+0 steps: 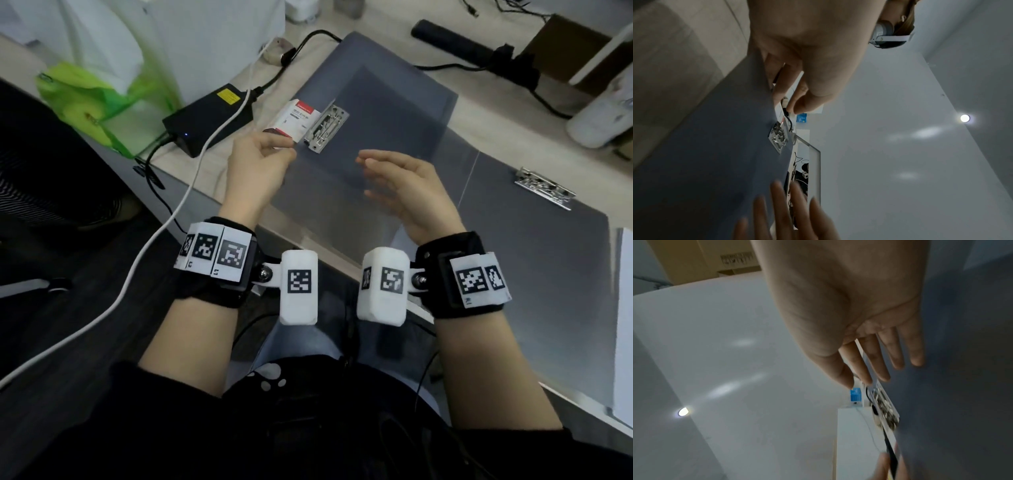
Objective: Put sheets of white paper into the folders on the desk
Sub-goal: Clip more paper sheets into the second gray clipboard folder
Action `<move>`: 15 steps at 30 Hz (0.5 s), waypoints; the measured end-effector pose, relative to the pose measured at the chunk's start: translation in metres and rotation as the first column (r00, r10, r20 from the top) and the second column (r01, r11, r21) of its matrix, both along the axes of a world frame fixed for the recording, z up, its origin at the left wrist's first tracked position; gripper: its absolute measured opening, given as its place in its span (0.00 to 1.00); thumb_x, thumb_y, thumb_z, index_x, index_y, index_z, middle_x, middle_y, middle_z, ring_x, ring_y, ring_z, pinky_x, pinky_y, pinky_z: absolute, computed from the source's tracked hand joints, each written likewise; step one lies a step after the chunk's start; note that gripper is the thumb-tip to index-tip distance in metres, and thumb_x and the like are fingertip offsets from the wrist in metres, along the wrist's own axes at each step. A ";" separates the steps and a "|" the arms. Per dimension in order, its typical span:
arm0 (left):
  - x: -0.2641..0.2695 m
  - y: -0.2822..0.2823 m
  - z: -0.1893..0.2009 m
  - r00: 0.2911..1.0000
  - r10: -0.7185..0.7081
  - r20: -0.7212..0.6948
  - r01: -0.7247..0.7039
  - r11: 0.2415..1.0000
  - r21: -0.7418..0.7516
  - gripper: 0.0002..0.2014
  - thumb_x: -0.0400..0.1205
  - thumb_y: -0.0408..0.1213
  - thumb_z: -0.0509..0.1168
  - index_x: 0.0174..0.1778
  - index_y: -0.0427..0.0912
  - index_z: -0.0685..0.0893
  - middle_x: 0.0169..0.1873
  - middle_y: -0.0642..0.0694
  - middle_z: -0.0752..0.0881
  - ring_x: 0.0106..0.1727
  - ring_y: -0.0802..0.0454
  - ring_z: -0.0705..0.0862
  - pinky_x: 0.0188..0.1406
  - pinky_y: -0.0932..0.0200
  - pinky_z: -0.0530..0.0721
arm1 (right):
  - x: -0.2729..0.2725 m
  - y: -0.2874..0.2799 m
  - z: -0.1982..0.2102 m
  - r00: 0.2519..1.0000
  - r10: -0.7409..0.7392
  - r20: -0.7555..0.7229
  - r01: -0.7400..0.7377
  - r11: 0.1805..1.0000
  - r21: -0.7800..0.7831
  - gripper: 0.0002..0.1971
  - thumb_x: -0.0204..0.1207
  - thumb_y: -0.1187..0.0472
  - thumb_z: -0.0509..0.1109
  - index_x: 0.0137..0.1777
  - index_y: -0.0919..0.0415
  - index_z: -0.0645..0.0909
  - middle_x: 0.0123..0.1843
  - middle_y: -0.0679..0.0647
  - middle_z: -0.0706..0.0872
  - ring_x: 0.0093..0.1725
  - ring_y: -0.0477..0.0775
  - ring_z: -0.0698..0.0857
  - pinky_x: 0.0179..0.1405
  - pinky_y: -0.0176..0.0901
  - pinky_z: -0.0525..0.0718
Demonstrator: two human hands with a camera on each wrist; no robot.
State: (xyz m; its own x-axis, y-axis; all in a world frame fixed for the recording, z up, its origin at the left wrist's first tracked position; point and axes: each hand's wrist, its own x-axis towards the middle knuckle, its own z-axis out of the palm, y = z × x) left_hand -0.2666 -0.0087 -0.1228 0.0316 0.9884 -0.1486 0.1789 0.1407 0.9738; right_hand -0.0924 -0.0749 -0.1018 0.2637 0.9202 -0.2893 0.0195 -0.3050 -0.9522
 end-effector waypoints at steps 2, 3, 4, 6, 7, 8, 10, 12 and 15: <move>0.002 0.005 0.001 0.994 -0.049 -0.099 0.048 0.999 -0.019 0.10 0.68 0.44 0.67 0.44 0.50 0.86 0.39 0.48 0.87 0.49 0.44 0.88 0.53 0.49 0.85 | 0.014 0.002 -0.003 0.994 -0.098 0.052 0.098 0.995 0.001 0.08 0.78 0.61 0.69 0.54 0.54 0.86 0.55 0.48 0.86 0.55 0.42 0.82 0.57 0.39 0.79; 0.003 0.009 0.002 0.986 -0.076 -0.148 0.073 0.997 -0.030 0.12 0.68 0.45 0.67 0.46 0.49 0.86 0.41 0.46 0.87 0.51 0.43 0.88 0.55 0.49 0.84 | 0.021 0.004 -0.005 0.986 -0.139 0.093 0.139 0.990 0.007 0.09 0.77 0.61 0.69 0.56 0.55 0.85 0.54 0.47 0.86 0.52 0.39 0.81 0.54 0.32 0.77; 0.005 0.013 0.003 0.977 -0.093 -0.192 0.090 0.996 -0.028 0.13 0.69 0.45 0.68 0.48 0.48 0.86 0.44 0.44 0.88 0.53 0.42 0.87 0.57 0.49 0.84 | 0.028 0.007 -0.009 0.976 -0.170 0.138 0.170 0.985 0.013 0.12 0.77 0.62 0.69 0.59 0.57 0.84 0.54 0.48 0.86 0.50 0.36 0.81 0.49 0.25 0.76; 0.008 0.020 0.005 0.953 -0.099 -0.287 0.098 0.995 -0.018 0.14 0.73 0.44 0.68 0.54 0.45 0.85 0.51 0.40 0.88 0.55 0.41 0.86 0.60 0.46 0.84 | 0.034 0.010 -0.014 0.956 -0.196 0.218 0.203 0.979 -0.009 0.18 0.75 0.60 0.71 0.65 0.59 0.81 0.59 0.52 0.84 0.54 0.39 0.80 0.50 0.18 0.76; 0.010 0.024 0.005 0.940 -0.099 -0.327 0.100 0.995 -0.015 0.14 0.74 0.44 0.68 0.54 0.44 0.85 0.53 0.40 0.88 0.56 0.41 0.86 0.60 0.45 0.84 | 0.037 0.012 -0.017 0.947 -0.195 0.255 0.211 0.977 -0.034 0.24 0.72 0.56 0.73 0.68 0.58 0.79 0.65 0.53 0.82 0.64 0.44 0.78 0.62 0.25 0.76; 0.011 0.027 0.006 0.930 -0.101 -0.354 0.104 0.995 -0.010 0.13 0.74 0.44 0.68 0.53 0.44 0.85 0.53 0.40 0.88 0.55 0.40 0.86 0.60 0.44 0.84 | 0.039 0.014 -0.021 0.936 -0.187 0.299 0.217 0.974 -0.070 0.30 0.67 0.51 0.73 0.70 0.55 0.76 0.71 0.53 0.78 0.74 0.51 0.72 0.74 0.40 0.71; 0.015 0.029 0.010 0.916 -0.108 -0.387 0.116 0.993 -0.001 0.10 0.76 0.43 0.67 0.48 0.43 0.86 0.50 0.40 0.88 0.53 0.38 0.86 0.58 0.44 0.85 | 0.041 0.016 -0.027 0.922 -0.119 0.369 0.190 0.968 -0.163 0.37 0.66 0.46 0.73 0.77 0.51 0.69 0.82 0.53 0.62 0.84 0.59 0.53 0.83 0.61 0.53; 0.021 0.032 0.013 0.896 -0.120 -0.428 0.140 0.990 0.015 0.11 0.80 0.42 0.63 0.49 0.39 0.86 0.52 0.38 0.88 0.55 0.38 0.85 0.59 0.47 0.84 | 0.040 0.016 -0.031 0.888 -0.010 0.461 0.146 0.955 -0.260 0.38 0.73 0.47 0.71 0.82 0.49 0.58 0.86 0.52 0.46 0.85 0.61 0.39 0.82 0.64 0.39; 0.030 0.034 0.015 0.863 -0.157 -0.480 0.186 0.983 0.013 0.15 0.84 0.38 0.55 0.43 0.30 0.80 0.56 0.27 0.83 0.59 0.32 0.81 0.55 0.47 0.79 | 0.035 0.018 -0.036 0.831 0.076 0.551 0.114 0.946 -0.302 0.42 0.74 0.46 0.70 0.83 0.46 0.49 0.86 0.50 0.36 0.83 0.63 0.33 0.79 0.65 0.31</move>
State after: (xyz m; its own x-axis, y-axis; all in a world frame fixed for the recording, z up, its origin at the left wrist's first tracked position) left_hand -0.2362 0.0254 -0.1076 0.1408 0.9811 -0.1328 0.6381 0.0127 0.7699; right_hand -0.0569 -0.0573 -0.1381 0.4815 0.8001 -0.3579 0.4994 -0.5860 -0.6381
